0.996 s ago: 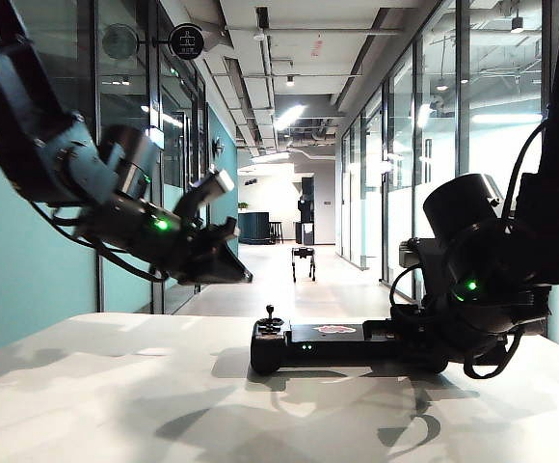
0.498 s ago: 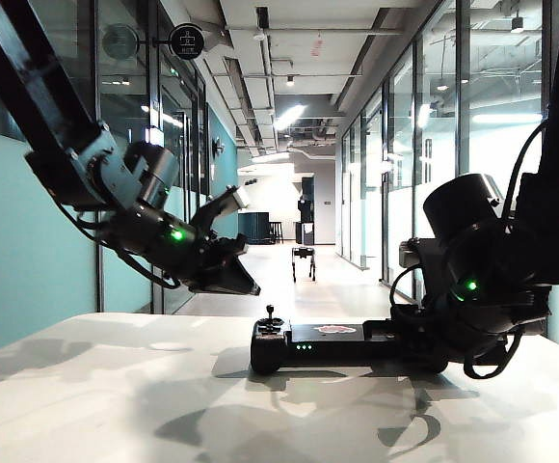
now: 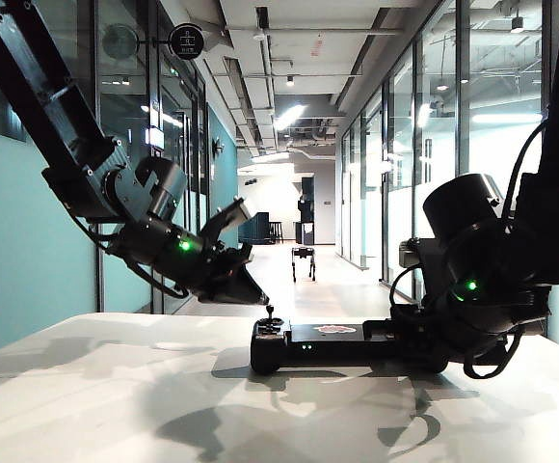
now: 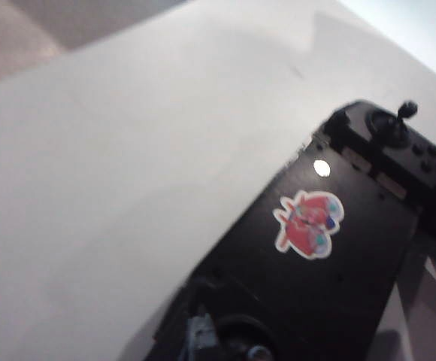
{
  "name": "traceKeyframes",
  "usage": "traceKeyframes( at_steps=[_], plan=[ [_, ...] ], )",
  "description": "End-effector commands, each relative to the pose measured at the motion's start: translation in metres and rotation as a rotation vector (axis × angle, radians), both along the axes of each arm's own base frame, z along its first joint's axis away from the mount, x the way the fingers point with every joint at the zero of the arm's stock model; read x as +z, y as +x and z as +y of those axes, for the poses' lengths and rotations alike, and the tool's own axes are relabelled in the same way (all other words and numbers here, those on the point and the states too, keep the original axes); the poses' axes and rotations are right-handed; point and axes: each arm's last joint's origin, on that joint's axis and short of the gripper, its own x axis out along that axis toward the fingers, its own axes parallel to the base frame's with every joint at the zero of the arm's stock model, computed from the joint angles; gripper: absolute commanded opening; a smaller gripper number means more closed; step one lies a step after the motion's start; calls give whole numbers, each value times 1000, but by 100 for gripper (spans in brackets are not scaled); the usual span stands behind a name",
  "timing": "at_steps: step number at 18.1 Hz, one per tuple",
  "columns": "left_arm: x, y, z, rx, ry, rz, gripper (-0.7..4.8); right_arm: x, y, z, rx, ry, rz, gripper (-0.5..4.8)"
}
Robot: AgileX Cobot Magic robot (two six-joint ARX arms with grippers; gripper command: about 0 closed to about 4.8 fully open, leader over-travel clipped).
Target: Push the left joystick on the remote control sitting on the white table backward to make the robot dog back up in a straight line until it returns close to you.
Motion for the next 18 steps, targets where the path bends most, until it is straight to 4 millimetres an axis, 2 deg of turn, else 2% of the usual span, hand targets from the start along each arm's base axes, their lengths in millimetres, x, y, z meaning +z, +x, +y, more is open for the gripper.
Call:
traceKeyframes(
  at_steps=[1, 18],
  plan=[
    [3, 1, -2, -13, -2, -20, -6, 6, 3, 1, -15, 19, -41, 144],
    [-5, 4, -10, -89, 26, -70, -6, 6, 3, 1, -15, 19, -41, 144]
  ],
)
